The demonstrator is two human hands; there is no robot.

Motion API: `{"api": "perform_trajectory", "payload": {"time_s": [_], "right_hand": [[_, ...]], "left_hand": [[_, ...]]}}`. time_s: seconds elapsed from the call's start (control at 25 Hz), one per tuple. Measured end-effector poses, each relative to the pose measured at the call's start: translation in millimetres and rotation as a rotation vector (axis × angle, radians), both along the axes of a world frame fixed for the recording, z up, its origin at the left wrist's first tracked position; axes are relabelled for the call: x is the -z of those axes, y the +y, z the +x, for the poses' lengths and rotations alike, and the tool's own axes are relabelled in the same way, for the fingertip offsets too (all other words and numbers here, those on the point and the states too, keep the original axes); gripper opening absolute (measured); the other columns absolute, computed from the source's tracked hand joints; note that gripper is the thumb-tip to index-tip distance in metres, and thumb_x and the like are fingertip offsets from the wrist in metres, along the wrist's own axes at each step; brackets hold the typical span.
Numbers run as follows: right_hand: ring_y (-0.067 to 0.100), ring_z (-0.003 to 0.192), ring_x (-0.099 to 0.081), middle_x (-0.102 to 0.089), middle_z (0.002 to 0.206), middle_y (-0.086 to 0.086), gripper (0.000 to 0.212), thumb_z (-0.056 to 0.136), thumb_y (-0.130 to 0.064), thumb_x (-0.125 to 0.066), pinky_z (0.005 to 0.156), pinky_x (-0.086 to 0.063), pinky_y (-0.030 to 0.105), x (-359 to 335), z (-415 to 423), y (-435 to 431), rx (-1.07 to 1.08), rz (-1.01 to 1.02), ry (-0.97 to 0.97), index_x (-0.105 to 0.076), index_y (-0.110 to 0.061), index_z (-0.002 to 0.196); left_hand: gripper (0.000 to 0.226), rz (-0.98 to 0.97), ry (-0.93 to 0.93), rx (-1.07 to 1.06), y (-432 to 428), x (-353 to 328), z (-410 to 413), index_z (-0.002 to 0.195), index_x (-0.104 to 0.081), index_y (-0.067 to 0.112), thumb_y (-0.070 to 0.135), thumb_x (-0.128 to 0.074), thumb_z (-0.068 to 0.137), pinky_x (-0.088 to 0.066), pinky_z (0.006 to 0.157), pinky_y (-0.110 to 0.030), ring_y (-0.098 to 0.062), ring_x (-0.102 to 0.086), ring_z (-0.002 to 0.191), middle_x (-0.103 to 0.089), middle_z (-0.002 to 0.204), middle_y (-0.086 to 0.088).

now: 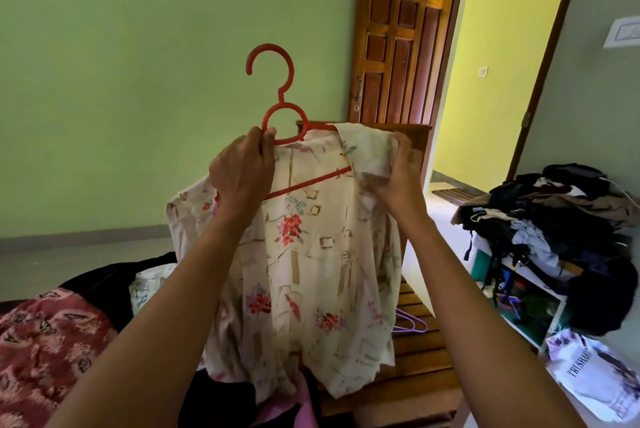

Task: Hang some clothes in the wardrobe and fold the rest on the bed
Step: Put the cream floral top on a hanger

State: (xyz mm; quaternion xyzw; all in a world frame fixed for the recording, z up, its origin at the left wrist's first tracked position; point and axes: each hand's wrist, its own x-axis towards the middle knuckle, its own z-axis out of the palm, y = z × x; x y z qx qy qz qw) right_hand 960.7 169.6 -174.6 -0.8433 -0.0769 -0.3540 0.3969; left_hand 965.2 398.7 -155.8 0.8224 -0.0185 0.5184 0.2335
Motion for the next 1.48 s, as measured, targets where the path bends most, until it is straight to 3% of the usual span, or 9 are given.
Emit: {"api": "perform_trajectory", "payload": {"time_s": [0.12, 0.24, 0.4, 0.64, 0.84, 1.0, 1.2, 1.36, 1.48], "right_hand": [[0.031, 0.112, -0.054, -0.061, 0.113, 0.014, 0.028, 0.089, -0.010, -0.063, 0.102, -0.044, 0.047, -3, 9, 0, 0.140, 0.019, -0.053, -0.060, -0.006, 0.116], [0.024, 0.099, -0.059, -0.066, 0.105, 0.013, 0.019, 0.092, -0.008, -0.057, 0.095, -0.043, 0.027, -12, 3, 14, 0.132, -0.028, -0.137, -0.065, 0.000, 0.108], [0.007, 0.078, -0.051, -0.057, 0.089, 0.000, 0.009, 0.095, -0.006, -0.051, 0.070, -0.042, 0.013, -6, -17, 57, -0.284, -0.070, -0.079, -0.059, -0.003, 0.099], [0.012, 0.084, -0.054, -0.059, 0.096, 0.003, 0.018, 0.094, -0.025, -0.056, 0.073, -0.041, 0.020, 14, -10, 47, -0.316, 0.109, 0.066, -0.065, -0.009, 0.093], [0.018, 0.085, -0.060, -0.060, 0.089, 0.000, 0.002, 0.092, -0.016, -0.058, 0.076, -0.053, 0.027, 13, 2, 21, 0.050, 0.326, -0.203, -0.059, -0.015, 0.092], [0.022, 0.112, -0.048, -0.050, 0.121, 0.011, 0.030, 0.091, -0.022, -0.060, 0.090, -0.040, 0.025, 10, 14, -9, 0.280, 0.122, -0.147, -0.056, -0.014, 0.120], [0.024, 0.110, -0.051, -0.057, 0.116, 0.010, 0.032, 0.097, -0.025, -0.048, 0.107, -0.035, 0.043, 10, 17, -12, 0.069, -0.085, -0.161, -0.062, -0.010, 0.121], [0.014, 0.121, -0.047, -0.059, 0.124, 0.001, 0.047, 0.096, -0.045, -0.046, 0.117, -0.006, 0.048, 0, -3, 18, -0.150, -0.248, -0.058, -0.059, -0.009, 0.124], [0.018, 0.113, -0.056, -0.063, 0.121, 0.004, 0.041, 0.095, -0.040, -0.051, 0.103, -0.039, 0.050, -2, -4, 38, -0.158, -0.345, -0.129, -0.058, -0.015, 0.127]], "left_hand": [[0.042, 0.032, -0.069, 0.001, 0, -2, 1, 0.087, -0.061, 0.006, 0.038, -0.037, 0.100, -0.024, 0.053, -0.028, -0.020, -0.041, 0.054, -0.061, 0.068, -0.010], [0.043, 0.067, -0.076, -0.004, -7, 4, 3, 0.083, -0.061, 0.006, 0.039, -0.037, 0.098, -0.025, 0.050, -0.026, -0.021, -0.041, 0.048, -0.060, 0.063, -0.010], [0.046, 0.088, -0.023, 0.008, -21, 20, 5, 0.083, -0.060, 0.006, 0.041, -0.033, 0.097, -0.027, 0.049, -0.026, -0.027, -0.051, 0.049, -0.060, 0.064, -0.011], [0.042, -0.024, 0.079, 0.014, -8, 25, 8, 0.095, -0.060, 0.007, 0.040, -0.034, 0.101, -0.029, 0.057, -0.030, -0.025, -0.048, 0.062, -0.062, 0.077, -0.009], [0.042, -0.017, 0.065, 0.070, -4, 29, 8, 0.092, -0.060, 0.006, 0.039, -0.035, 0.101, -0.026, 0.057, -0.029, -0.022, -0.045, 0.058, -0.050, 0.068, -0.003], [0.042, -0.028, 0.057, 0.116, 0, 32, 10, 0.091, -0.060, 0.006, 0.039, -0.036, 0.100, -0.028, 0.057, -0.030, -0.024, -0.047, 0.058, -0.057, 0.069, -0.007], [0.048, 0.030, 0.020, 0.186, 3, 31, 11, 0.091, -0.062, 0.007, 0.043, -0.031, 0.096, -0.028, 0.053, -0.026, -0.021, -0.048, 0.057, -0.056, 0.067, -0.005], [0.047, 0.169, 0.004, 0.242, 0, 32, 15, 0.087, -0.060, 0.007, 0.045, -0.033, 0.096, -0.031, 0.048, -0.021, -0.018, -0.047, 0.053, -0.059, 0.067, -0.006], [0.047, 0.187, 0.030, 0.300, -6, 30, 14, 0.093, -0.059, 0.006, 0.047, -0.034, 0.096, -0.041, 0.052, -0.027, -0.019, -0.052, 0.060, -0.063, 0.076, -0.008]]}}
